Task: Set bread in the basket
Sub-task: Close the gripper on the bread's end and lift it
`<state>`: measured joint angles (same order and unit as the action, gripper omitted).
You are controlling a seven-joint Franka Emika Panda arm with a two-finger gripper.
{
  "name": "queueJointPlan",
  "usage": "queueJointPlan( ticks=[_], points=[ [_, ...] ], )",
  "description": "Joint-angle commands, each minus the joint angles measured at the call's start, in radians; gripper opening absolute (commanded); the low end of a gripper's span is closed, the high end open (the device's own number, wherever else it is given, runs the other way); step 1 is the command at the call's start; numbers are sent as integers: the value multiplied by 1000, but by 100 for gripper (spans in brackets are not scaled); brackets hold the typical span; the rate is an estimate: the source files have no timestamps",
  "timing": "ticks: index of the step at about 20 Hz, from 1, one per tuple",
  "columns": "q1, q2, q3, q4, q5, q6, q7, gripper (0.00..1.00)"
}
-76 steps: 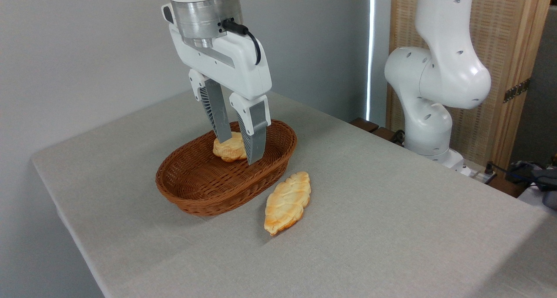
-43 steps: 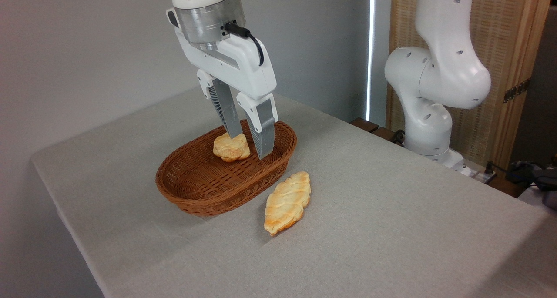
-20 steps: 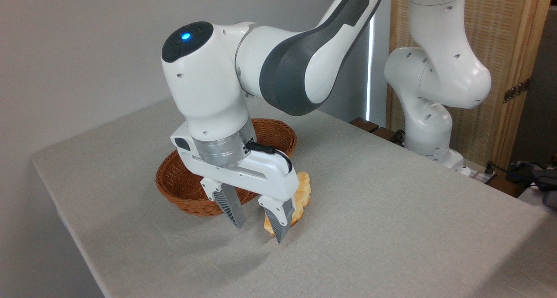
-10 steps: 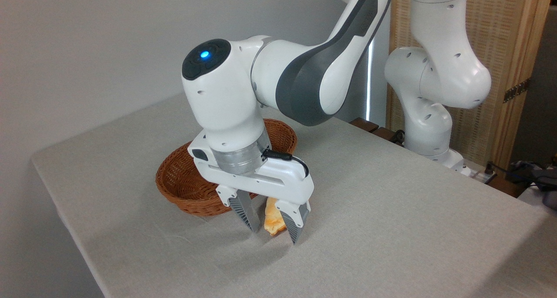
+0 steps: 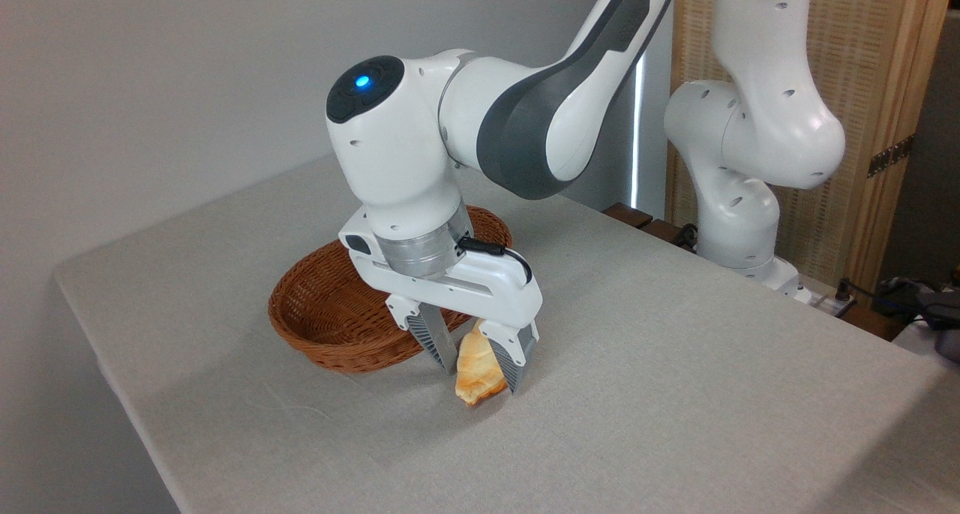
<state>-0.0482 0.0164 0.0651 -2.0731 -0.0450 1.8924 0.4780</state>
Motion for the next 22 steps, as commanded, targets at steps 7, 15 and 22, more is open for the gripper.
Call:
queueJointPlan(
  ticks=[7,15,22],
  points=[
    [-39,-15,1,-45,2,21,-13,83],
    [-38,-15,1,-45,2,24,-6,50],
    [-38,-13,2,-44,2,25,-4,51]
  ],
)
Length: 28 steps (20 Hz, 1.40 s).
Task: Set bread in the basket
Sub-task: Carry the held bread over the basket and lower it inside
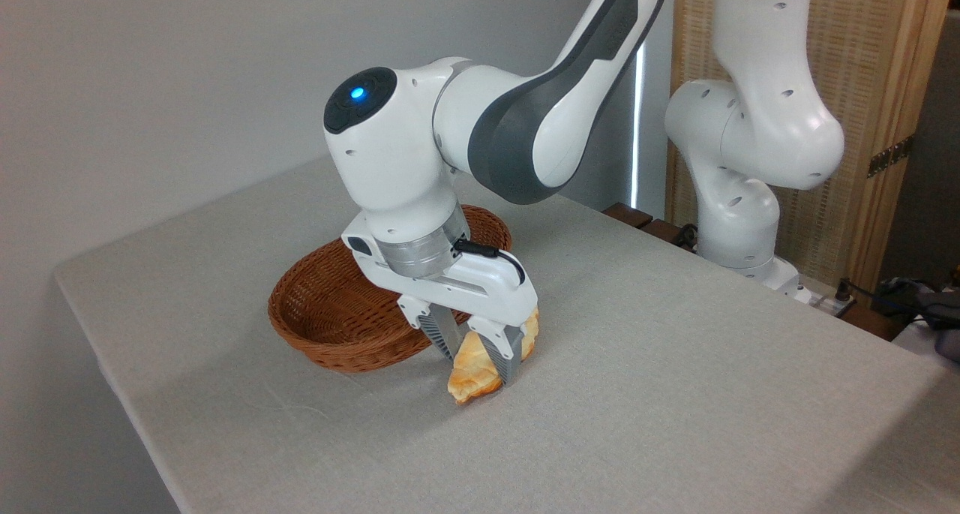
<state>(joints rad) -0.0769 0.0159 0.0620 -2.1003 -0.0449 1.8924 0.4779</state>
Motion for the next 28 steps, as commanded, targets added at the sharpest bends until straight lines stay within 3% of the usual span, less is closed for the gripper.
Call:
queueJointPlan(
  ticks=[1,4,8,14,16,19,22,23,24,25,28],
  points=[
    [-9,-13,6,-17,2,25,-2,51],
    [-7,-14,10,-14,2,22,19,51],
    [16,-56,62,12,2,-19,143,51],
    [22,-62,76,95,-4,-71,169,52],
    [22,-73,70,135,-24,-91,166,55],
    [13,-94,58,164,-113,-101,168,55],
    [14,-102,-19,166,-153,-101,160,55],
    [12,-100,-43,166,-158,-98,159,57],
    [12,-100,-65,166,-159,-90,157,71],
    [12,-97,-83,164,-159,-84,151,97],
    [12,-100,-123,166,-167,-84,143,100]
  ],
)
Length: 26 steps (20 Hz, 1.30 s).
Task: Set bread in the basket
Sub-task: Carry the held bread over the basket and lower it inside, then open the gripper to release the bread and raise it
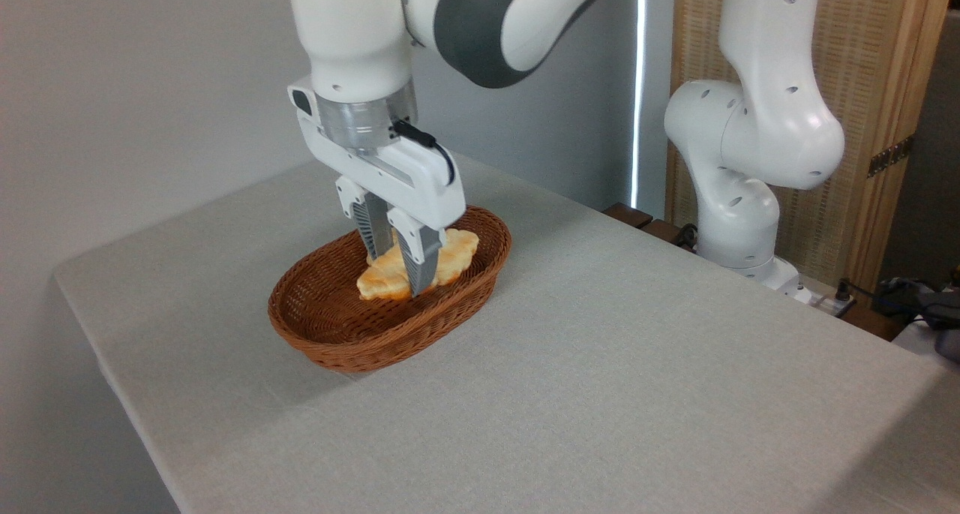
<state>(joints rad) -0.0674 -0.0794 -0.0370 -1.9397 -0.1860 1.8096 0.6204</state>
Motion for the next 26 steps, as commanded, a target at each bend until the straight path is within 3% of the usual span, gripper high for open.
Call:
queueJointPlan(
  ticks=[1,13,17,21,23,26],
  points=[
    [3,-5,-30,11,-32,-1,1,100],
    [4,-8,-38,71,-35,-1,-27,100],
    [15,-39,-12,120,26,-12,-21,100],
    [15,-69,86,142,92,-19,2,100],
    [15,-69,106,142,129,-58,83,100],
    [14,-69,121,143,129,-104,160,100]
  ],
)
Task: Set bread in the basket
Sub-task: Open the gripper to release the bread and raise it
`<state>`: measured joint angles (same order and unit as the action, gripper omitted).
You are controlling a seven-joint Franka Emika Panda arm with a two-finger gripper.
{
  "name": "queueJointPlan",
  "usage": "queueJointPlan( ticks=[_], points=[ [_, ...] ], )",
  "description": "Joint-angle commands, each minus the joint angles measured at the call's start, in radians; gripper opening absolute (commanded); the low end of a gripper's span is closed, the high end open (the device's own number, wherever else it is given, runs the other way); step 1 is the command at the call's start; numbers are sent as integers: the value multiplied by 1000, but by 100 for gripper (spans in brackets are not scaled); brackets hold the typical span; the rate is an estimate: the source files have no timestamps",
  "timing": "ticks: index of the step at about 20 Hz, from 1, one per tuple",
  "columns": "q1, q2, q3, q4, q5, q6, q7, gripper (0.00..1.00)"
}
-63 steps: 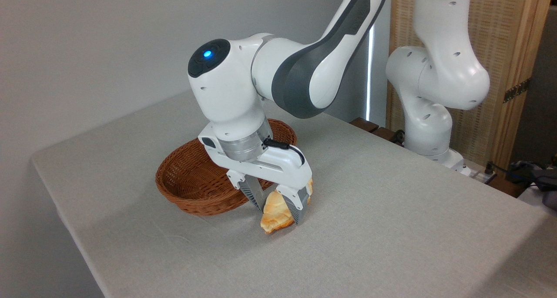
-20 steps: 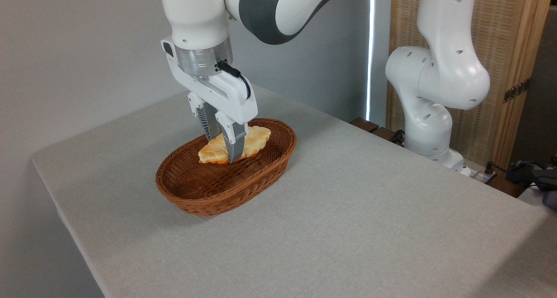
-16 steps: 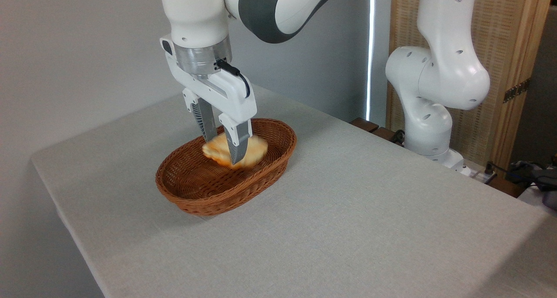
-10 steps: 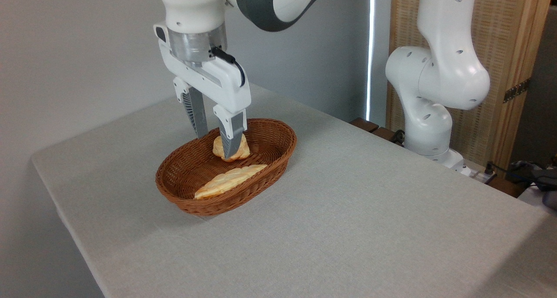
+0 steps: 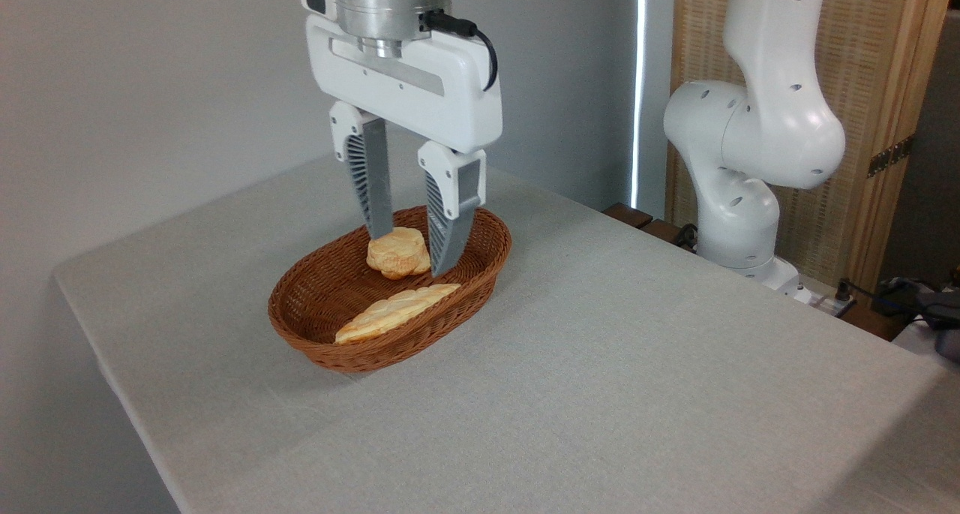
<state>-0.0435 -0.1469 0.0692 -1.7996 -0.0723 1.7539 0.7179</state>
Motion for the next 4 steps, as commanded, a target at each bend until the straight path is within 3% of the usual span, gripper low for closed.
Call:
queueJointPlan(
  ticks=[1,4],
  points=[
    [-10,-2,15,3,16,-62,61,100],
    [-12,0,12,3,17,-65,51,100]
  ],
)
